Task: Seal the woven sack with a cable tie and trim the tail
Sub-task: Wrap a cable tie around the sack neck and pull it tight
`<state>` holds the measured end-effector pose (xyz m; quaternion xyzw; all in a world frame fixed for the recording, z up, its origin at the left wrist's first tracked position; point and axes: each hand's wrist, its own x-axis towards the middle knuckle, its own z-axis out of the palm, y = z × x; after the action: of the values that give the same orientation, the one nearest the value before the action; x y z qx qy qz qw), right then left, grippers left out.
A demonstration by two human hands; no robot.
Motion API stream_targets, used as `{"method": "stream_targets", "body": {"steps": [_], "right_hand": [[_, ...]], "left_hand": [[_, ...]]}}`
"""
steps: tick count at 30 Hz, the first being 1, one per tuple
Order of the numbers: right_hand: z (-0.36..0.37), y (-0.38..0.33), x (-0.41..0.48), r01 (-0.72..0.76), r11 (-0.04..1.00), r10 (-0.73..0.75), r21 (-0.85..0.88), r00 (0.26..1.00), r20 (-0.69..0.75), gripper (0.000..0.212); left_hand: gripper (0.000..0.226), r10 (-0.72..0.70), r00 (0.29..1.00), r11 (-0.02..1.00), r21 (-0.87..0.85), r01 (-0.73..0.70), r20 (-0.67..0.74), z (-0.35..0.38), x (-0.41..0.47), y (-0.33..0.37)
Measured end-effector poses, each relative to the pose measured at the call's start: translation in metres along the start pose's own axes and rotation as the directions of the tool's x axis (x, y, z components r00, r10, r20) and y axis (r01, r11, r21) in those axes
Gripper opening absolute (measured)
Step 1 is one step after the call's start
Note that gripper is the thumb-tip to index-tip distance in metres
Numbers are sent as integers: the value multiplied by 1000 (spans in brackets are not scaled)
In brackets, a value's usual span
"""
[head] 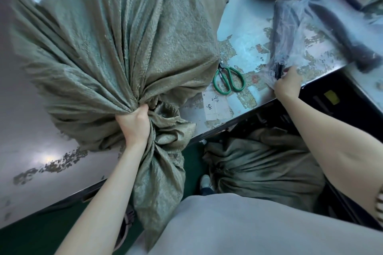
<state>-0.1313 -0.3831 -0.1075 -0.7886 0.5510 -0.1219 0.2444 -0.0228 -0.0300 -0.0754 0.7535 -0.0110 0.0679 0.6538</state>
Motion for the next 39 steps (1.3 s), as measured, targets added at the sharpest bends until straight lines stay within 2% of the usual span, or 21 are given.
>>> {"method": "stream_targets", "body": {"steps": [3,8,12,19,25,35,37,39], "right_hand": [[-1,3,2,78,994,-77,-83,997,6,46],[-1,1,2,283,910,-250,-304,958,142,29],[-3,-3,2,307,872,-262,-382,951,167,6],[-8,-8,-2,303,816,-288,-493,951,108,5],[-6,-17,-7,316,834,-334,-452,942,41,22],[-15,-26,-20,509,772,-515,-380,852,94,20],[-17,-28,-26,581,735,-597,-349,799,71,22],[-17,-32,-38,681,667,-709,-303,705,25,21]], "left_hand": [[40,3,1000,1000,-6,-3,8,0,-2,4],[44,10,1000,1000,-23,-10,6,0,-3,6],[38,12,1000,1000,-21,-12,15,0,-4,5],[38,-13,1000,1000,-8,13,2,-1,-3,4],[36,-11,1000,1000,-3,11,11,-2,-1,1],[34,-20,999,999,-32,21,28,-3,-1,0],[34,-19,999,999,-32,20,28,-3,-1,1],[34,-26,999,999,-32,27,29,-3,-2,3]]}}
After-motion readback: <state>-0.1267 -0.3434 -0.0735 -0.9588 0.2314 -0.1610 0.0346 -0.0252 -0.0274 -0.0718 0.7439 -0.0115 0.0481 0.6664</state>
